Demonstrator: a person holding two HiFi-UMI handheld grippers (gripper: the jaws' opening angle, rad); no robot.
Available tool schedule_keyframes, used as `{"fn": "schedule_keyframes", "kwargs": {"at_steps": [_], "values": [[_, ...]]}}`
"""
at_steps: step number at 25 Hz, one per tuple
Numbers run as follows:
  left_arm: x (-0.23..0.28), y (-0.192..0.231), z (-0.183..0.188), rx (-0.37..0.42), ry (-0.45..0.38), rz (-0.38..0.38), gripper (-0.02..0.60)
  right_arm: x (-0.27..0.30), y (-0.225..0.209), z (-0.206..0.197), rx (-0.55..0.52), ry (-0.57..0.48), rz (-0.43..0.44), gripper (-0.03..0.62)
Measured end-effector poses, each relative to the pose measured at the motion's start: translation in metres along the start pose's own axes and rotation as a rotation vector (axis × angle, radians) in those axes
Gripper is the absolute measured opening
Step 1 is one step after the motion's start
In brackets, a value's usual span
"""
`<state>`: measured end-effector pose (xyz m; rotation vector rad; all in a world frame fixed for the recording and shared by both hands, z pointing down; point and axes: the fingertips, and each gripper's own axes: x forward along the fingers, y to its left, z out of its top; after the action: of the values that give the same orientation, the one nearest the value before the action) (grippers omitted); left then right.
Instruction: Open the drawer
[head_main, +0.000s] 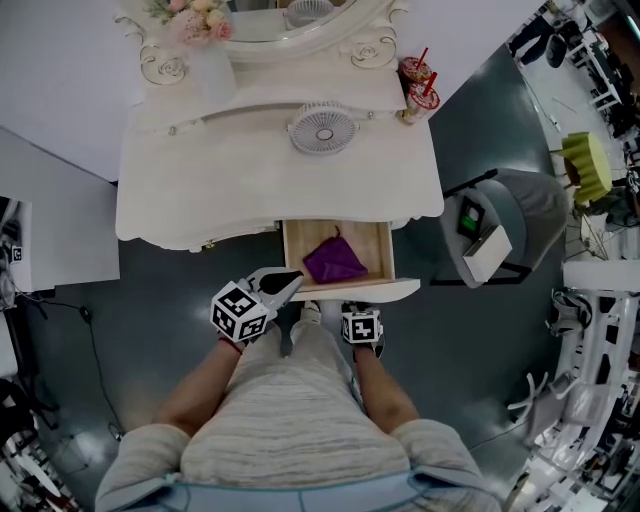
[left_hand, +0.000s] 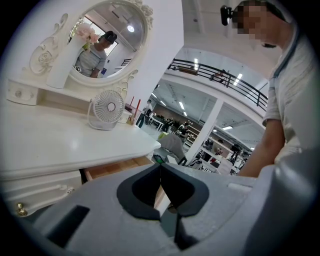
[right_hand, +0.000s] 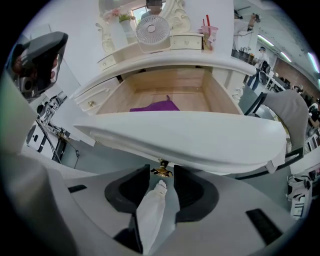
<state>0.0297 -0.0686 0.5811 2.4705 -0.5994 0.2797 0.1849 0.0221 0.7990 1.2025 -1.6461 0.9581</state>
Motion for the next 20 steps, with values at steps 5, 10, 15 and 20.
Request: {"fn": "schedule_keyframes", "kwargs": {"at_steps": [5, 10, 15, 20], "values": [[-0.005, 0.0, 0.003, 0.009, -0.011, -0.001, 0.014, -0.009, 0.004, -0.003, -0.047, 0.025, 0.016, 0.174], [-0.011, 0.001, 0.008, -0.002, -0.03, -0.004, 0.014, -0.03, 0.012, 0.007, -0.035, -0.017, 0.056, 0.184], [-0.021, 0.005, 0.01, -0.017, -0.041, 0.001, 0.014, -0.054, 0.022, 0.024, 0.015, -0.083, 0.102, 0.186], [-0.033, 0.006, 0.014, -0.031, -0.061, 0.006, 0.014, -0.082, 0.036, 0.059, 0.047, -0.191, 0.172, 0.186]]}}
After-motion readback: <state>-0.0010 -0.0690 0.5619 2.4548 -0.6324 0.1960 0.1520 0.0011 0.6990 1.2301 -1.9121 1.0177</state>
